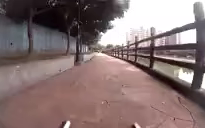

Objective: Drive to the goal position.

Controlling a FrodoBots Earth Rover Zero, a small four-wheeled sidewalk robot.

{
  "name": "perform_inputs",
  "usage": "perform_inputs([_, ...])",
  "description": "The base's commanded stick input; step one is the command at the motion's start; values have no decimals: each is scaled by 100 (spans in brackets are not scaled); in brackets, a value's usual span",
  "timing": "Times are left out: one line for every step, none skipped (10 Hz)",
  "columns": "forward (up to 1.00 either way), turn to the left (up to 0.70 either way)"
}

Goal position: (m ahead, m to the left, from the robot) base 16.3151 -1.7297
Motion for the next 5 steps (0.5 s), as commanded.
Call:
perform_inputs([100, 0])
perform_inputs([100, 0])
perform_inputs([100, 0])
perform_inputs([100, 0])
perform_inputs([100, 0])
